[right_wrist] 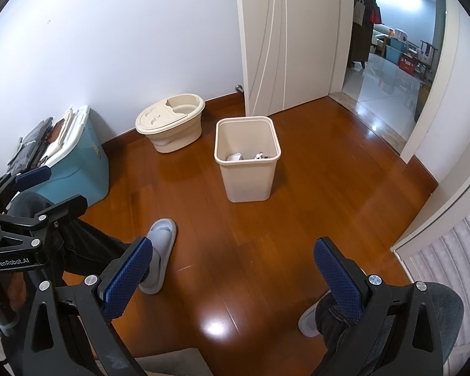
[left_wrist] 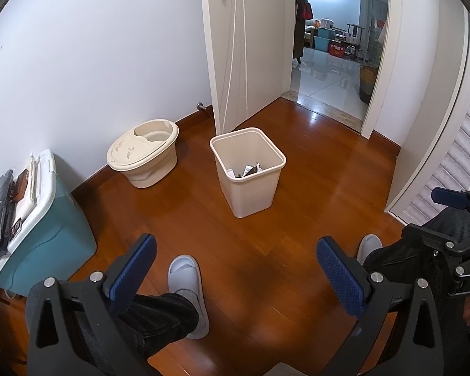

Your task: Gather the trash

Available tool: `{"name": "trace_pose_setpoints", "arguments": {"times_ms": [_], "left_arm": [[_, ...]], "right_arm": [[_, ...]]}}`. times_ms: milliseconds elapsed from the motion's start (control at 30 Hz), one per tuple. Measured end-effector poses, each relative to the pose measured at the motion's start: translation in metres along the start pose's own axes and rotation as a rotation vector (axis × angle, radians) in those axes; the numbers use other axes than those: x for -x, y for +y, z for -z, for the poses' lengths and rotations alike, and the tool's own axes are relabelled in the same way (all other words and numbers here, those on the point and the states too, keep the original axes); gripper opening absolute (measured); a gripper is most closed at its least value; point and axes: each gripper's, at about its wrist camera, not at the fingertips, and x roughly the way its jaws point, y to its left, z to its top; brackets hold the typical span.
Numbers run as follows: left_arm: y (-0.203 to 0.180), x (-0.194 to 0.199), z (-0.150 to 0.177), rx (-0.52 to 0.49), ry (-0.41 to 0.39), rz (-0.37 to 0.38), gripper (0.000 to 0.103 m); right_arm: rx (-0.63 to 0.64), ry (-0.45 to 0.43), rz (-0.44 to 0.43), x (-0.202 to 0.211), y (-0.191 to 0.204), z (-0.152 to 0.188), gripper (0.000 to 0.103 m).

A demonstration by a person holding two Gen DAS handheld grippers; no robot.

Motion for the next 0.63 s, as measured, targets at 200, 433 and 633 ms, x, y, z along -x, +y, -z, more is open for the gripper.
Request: {"name": "trace_pose_setpoints", "arguments": {"times_ms": [200, 433, 633], "left_arm": [[0.0002, -0.0030, 0.0004, -0.004, 0.009, -0.011, 0.103], [-0.0044, -0.0035, 0.0018, -0.006, 0.019, 0.000, 0.103], [-0.0070, -0.0012, 0.0037, -0.010, 0.018, 0.007, 0.103]], "right_arm": [[-0.007, 0.004, 0.004, -0.0007, 0.0031, 0.0029, 0.103], [-0.010, 0.008, 0.004, -0.0016, 0.0042, 0.0034, 0.103], [-0.013, 0.014, 0.004, -0.0028, 0.0054, 0.0062, 0.103]]}}
